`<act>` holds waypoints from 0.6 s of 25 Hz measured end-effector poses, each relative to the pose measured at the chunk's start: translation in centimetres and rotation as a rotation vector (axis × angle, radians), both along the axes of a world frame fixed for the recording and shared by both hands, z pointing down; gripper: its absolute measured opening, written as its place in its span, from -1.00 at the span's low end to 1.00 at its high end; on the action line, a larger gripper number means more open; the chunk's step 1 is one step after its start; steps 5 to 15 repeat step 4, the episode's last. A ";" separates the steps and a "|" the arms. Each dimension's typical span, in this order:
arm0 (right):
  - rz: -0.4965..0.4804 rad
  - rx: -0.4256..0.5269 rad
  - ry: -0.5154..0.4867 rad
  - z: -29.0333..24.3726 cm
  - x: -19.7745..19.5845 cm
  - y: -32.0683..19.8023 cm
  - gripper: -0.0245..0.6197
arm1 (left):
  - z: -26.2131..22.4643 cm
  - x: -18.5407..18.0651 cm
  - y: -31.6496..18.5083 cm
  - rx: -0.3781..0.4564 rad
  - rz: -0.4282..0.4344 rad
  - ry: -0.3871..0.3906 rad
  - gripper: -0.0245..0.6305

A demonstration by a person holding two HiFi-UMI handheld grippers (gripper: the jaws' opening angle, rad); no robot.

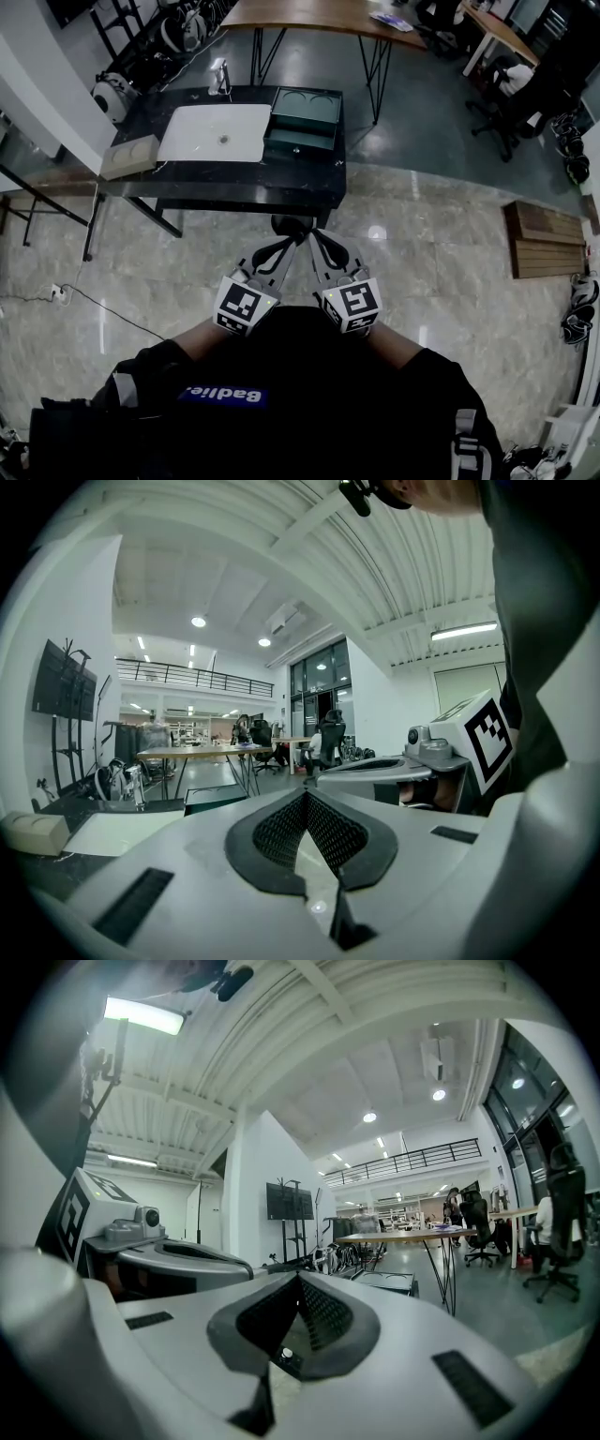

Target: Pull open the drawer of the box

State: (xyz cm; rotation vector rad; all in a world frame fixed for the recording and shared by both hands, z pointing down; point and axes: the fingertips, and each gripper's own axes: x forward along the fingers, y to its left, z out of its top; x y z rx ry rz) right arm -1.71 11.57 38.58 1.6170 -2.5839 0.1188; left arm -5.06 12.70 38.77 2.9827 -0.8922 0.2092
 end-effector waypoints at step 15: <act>-0.002 -0.006 0.001 0.1 -0.1 0.0 -0.92 | 0.1 -0.1 0.1 0.002 0.005 -0.005 -0.92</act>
